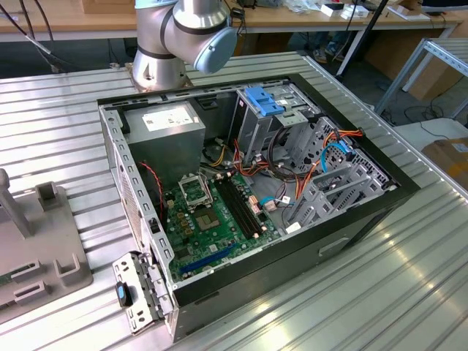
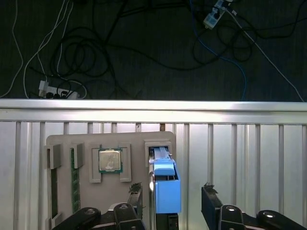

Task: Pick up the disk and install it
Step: 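Pick up the disk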

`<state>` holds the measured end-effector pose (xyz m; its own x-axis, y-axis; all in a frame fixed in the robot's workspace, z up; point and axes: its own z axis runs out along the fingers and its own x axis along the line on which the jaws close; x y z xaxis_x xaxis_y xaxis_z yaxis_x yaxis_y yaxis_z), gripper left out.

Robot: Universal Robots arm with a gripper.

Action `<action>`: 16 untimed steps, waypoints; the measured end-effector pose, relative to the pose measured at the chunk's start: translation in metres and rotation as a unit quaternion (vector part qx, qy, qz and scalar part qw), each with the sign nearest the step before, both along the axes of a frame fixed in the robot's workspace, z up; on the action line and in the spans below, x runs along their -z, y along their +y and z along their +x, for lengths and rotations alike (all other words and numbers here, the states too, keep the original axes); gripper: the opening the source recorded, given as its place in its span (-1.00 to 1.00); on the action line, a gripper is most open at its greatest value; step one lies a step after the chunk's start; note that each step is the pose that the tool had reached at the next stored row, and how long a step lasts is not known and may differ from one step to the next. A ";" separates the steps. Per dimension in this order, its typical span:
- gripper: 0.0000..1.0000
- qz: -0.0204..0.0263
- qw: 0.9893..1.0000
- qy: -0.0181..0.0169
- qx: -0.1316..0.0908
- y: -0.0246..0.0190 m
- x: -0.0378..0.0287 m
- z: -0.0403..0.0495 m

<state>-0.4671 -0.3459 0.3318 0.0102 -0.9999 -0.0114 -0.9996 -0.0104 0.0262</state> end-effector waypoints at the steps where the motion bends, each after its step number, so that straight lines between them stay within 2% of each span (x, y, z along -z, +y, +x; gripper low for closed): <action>1: 0.21 0.000 1.000 0.000 0.000 0.0000 0.0000 0.0000; 16: 0.21 0.000 1.000 0.000 0.000 0.0000 0.0043 0.0000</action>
<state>-0.4672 -0.3459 0.3275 0.0102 -0.9999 -0.0115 -0.9996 -0.0105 0.0263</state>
